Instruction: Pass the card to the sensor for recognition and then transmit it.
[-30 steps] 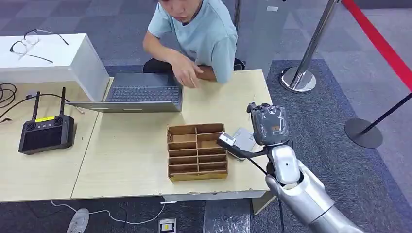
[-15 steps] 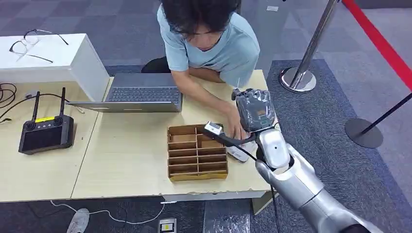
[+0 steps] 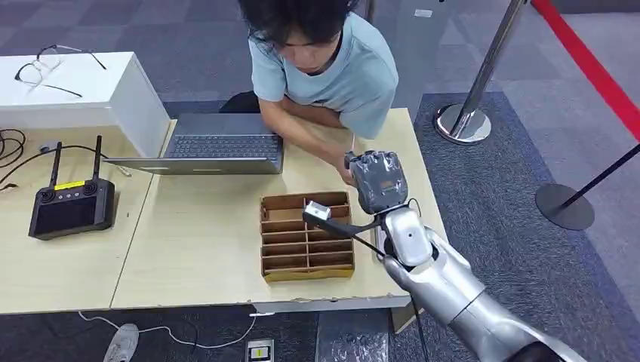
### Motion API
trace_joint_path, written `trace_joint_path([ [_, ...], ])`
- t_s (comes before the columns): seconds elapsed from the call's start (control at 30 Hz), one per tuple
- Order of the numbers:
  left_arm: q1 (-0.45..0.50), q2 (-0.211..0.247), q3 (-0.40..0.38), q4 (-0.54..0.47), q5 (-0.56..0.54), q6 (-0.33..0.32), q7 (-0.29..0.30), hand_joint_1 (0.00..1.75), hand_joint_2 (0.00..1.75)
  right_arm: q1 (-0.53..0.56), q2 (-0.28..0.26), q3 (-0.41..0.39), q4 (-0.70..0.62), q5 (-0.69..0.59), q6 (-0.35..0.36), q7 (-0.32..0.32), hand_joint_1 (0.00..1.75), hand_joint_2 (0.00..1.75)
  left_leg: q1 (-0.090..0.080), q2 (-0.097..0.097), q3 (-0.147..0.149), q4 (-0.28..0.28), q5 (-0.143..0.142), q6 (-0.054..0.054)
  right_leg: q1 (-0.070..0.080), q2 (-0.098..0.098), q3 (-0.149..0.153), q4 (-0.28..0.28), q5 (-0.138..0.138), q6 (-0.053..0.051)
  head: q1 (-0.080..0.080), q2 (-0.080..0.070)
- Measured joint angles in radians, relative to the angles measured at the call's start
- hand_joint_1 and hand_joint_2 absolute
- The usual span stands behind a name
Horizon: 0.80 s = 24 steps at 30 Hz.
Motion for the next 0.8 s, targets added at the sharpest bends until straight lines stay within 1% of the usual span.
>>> trace_joint_path([
  [0.6, 0.005, 0.000, -0.002, 0.000, -0.004, 0.001, 0.005, 0.00, 0.00, 0.007, -0.009, 0.021, 0.015, -0.016, -0.003, 0.014, 1.75, 1.75, 0.000, 0.000, 0.000, 0.000, 0.000, 0.000, 0.000, 0.000, 0.000, 0.000, 0.000, 0.000, 0.000, 0.000],
  [0.63, 0.005, 0.000, -0.002, 0.000, -0.004, 0.001, 0.005, 0.00, 0.00, 0.007, -0.010, 0.021, 0.015, -0.016, -0.003, 0.014, 1.68, 1.75, 0.000, 0.000, 0.000, 0.000, 0.000, 0.000, 0.000, 0.000, 0.000, 0.000, 0.000, 0.000, 0.000, 0.000],
  [0.67, 0.005, 0.000, -0.002, 0.000, -0.004, 0.001, 0.005, 0.00, 0.00, 0.008, -0.011, 0.021, 0.015, -0.016, -0.003, 0.014, 0.82, 1.75, 0.000, 0.000, 0.000, 0.000, 0.000, 0.000, 0.000, 0.000, 0.000, 0.000, 0.000, 0.000, 0.000, 0.000],
  [0.7, 0.006, 0.000, -0.002, 0.000, -0.004, 0.001, 0.005, 0.00, 0.00, 0.008, -0.011, 0.021, 0.016, -0.016, -0.003, 0.014, 0.24, 1.75, 0.000, 0.000, 0.000, 0.000, 0.000, 0.000, 0.000, 0.000, -0.001, 0.000, 0.000, 0.000, 0.000, 0.000],
  [0.73, 0.006, 0.000, -0.002, 0.000, -0.004, 0.001, 0.005, 0.00, 0.00, 0.009, -0.011, 0.021, 0.016, -0.016, -0.003, 0.014, 0.24, 1.75, 0.000, 0.000, 0.000, 0.000, 0.000, 0.000, 0.000, 0.000, -0.001, 0.000, 0.000, 0.000, 0.000, 0.000],
  [0.77, 0.006, 0.000, -0.002, 0.000, -0.004, 0.001, 0.005, 0.00, 0.00, 0.011, -0.011, 0.021, 0.016, -0.016, -0.004, 0.014, 0.00, 1.75, 0.000, 0.000, 0.000, 0.000, 0.000, 0.000, 0.000, 0.000, -0.001, 0.000, 0.000, 0.000, 0.000, 0.000],
  [0.8, 0.006, 0.000, -0.002, 0.000, -0.004, 0.001, 0.005, 0.00, 0.00, 0.012, -0.011, 0.021, 0.016, -0.018, -0.004, 0.014, 0.00, 1.75, 0.000, 0.000, 0.000, 0.000, 0.000, 0.000, 0.000, 0.000, -0.001, 0.000, 0.000, 0.000, 0.000, 0.000],
])
